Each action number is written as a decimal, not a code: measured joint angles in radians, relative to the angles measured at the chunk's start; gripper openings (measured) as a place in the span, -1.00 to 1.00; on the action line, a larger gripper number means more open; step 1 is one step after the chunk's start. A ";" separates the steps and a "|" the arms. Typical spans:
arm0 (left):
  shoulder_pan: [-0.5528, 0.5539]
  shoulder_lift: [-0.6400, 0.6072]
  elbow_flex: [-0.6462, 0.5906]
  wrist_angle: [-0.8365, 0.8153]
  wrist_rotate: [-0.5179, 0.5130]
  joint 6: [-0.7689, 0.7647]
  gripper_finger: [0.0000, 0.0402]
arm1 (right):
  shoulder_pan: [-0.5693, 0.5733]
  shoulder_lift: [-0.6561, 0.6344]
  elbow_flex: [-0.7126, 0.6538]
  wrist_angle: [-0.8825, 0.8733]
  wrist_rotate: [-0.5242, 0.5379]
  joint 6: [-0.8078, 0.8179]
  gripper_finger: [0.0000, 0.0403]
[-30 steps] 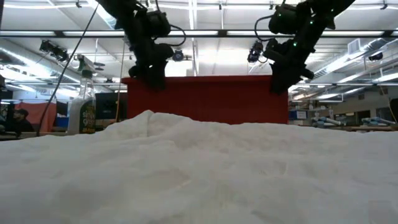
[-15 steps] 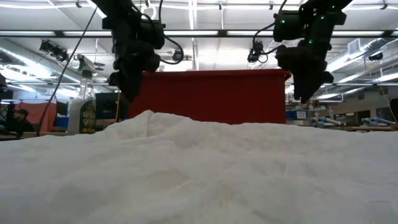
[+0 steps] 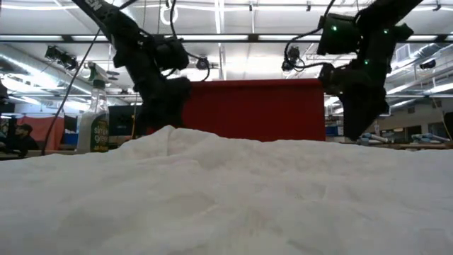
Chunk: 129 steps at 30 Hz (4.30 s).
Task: Fold laundry
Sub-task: Fold the white dress on the table
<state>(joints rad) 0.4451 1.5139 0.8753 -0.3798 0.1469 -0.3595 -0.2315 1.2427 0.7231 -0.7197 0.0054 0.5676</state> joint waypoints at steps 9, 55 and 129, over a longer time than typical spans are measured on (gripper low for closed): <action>-0.005 0.027 -0.137 0.146 -0.001 -0.011 -0.11 | 0.026 0.000 -0.153 0.139 -0.028 -0.020 -0.15; -0.444 -0.552 0.514 -0.327 -0.730 0.209 -1.00 | 0.460 -0.253 0.789 -0.711 0.797 0.120 -1.00; -1.154 0.097 0.604 -0.658 -0.171 -0.766 -1.00 | 1.137 -0.014 0.142 0.034 0.034 0.780 -1.00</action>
<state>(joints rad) -0.7086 1.6108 1.4789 -1.0376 -0.0238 -1.1258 0.9056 1.2282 0.8653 -0.6856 0.0397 1.3479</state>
